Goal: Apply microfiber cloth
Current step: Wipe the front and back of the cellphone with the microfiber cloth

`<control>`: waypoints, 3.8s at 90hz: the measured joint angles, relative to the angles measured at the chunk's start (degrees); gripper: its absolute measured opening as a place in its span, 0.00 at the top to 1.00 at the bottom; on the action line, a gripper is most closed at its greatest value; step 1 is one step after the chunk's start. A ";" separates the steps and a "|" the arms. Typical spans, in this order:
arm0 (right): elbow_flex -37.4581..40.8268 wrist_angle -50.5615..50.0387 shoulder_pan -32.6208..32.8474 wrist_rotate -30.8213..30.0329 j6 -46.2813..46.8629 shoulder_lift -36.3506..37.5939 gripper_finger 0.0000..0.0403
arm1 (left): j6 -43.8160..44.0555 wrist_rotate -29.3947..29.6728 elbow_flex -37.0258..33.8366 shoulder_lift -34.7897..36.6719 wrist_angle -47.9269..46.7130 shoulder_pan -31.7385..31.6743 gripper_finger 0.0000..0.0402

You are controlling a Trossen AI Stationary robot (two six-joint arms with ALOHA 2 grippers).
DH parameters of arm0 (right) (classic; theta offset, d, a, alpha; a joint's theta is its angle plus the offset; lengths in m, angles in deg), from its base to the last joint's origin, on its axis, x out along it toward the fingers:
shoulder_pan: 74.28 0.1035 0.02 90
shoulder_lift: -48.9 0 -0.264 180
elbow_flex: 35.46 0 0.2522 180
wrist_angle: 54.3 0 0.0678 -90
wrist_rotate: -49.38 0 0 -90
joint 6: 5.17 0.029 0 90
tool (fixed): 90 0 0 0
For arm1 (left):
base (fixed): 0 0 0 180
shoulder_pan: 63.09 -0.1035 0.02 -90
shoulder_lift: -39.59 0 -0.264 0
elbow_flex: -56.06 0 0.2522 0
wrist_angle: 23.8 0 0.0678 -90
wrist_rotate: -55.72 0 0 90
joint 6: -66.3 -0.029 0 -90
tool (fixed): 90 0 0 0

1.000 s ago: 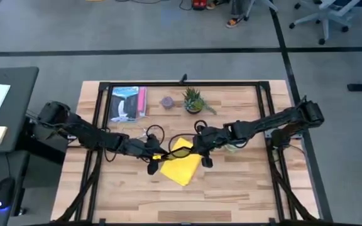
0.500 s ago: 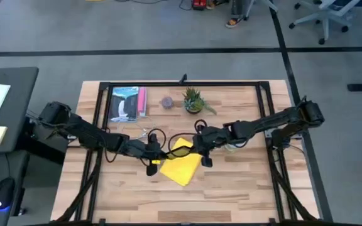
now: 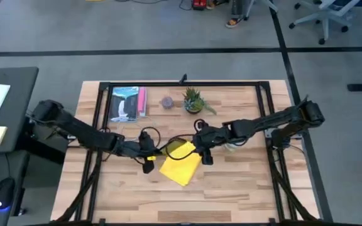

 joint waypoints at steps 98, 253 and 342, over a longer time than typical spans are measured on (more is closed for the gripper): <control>-17.29 -1.89 7.43 -14.06 28.64 -34.87 0.37 | 16.82 4.35 -1.44 14.85 -22.16 5.99 0.97; -24.86 35.28 11.67 -50.05 -11.83 -34.59 1.00 | 17.28 -1.27 -9.80 14.79 8.89 6.09 0.96; -31.57 29.88 16.65 -85.69 -50.31 -30.86 1.00 | 22.55 2.81 -9.62 14.96 -2.21 7.54 0.96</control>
